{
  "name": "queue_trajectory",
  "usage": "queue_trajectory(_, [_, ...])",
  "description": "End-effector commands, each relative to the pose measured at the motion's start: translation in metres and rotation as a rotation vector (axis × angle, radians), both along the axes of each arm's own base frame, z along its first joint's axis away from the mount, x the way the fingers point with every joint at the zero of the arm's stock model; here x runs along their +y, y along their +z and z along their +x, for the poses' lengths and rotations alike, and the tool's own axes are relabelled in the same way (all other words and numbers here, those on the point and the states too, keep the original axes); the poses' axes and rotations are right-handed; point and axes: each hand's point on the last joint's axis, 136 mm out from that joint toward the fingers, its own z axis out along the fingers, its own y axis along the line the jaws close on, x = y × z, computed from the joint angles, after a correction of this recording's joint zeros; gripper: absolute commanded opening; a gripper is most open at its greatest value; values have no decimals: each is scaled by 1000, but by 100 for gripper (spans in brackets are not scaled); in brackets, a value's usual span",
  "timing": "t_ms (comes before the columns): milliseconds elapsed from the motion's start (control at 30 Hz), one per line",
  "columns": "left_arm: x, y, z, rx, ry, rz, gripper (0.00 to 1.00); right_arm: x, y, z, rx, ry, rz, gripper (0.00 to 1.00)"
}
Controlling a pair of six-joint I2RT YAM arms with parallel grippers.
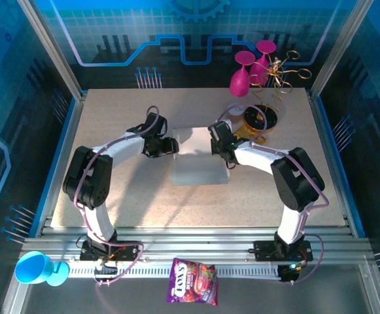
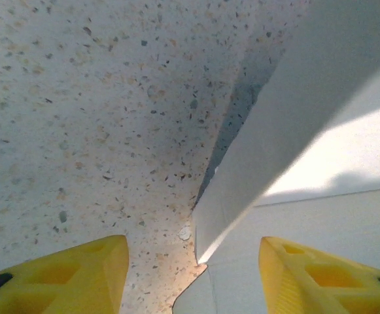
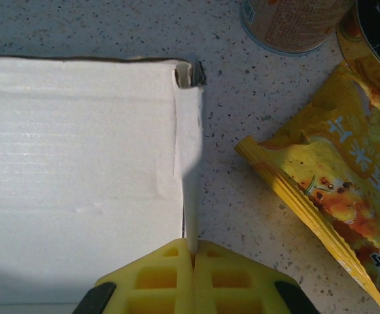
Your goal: Fold the paper box
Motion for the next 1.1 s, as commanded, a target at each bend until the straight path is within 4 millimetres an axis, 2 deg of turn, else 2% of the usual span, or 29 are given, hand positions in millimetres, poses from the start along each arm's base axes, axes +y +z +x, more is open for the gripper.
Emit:
queue_trajectory(0, [-8, 2, 4, 5, -27, 11, 54, -7, -19, -9, 91, -18, -5, 0])
queue_trajectory(100, [-1, 11, 4, -22, 1, 52, 55, -11, -19, -12, 131, -66, 14, 0])
queue_trajectory(233, [30, 50, -5, -45, 147, 144, 56, -19, -17, -22, 223, -193, 37, 0])
queue_trajectory(400, [57, 111, -35, -64, 316, 139, 56, -18, -16, -44, 339, -355, 145, 0])
queue_trajectory(433, [63, 125, -42, -84, 356, 127, 58, -17, -16, -48, 364, -388, 166, 0])
queue_trajectory(500, [83, 149, -60, -93, 488, 139, 57, -10, -17, -57, 417, -450, 230, 0])
queue_trajectory(633, [104, 190, -90, -60, 603, 156, 60, 6, -16, -75, 495, -588, 348, 0])
queue_trajectory(733, [98, 207, -104, -44, 628, 62, 61, 18, -17, -92, 572, -719, 456, 0])
queue_trajectory(867, [74, 219, -113, -8, 579, -62, 62, 33, -18, -119, 717, -903, 544, 0])
queue_trajectory(967, [58, 226, -117, 4, 543, -47, 64, 45, -15, -137, 778, -986, 565, 0])
queue_trajectory(1067, [43, 223, -119, 48, 506, 13, 64, 58, -15, -151, 799, -1041, 607, 0])
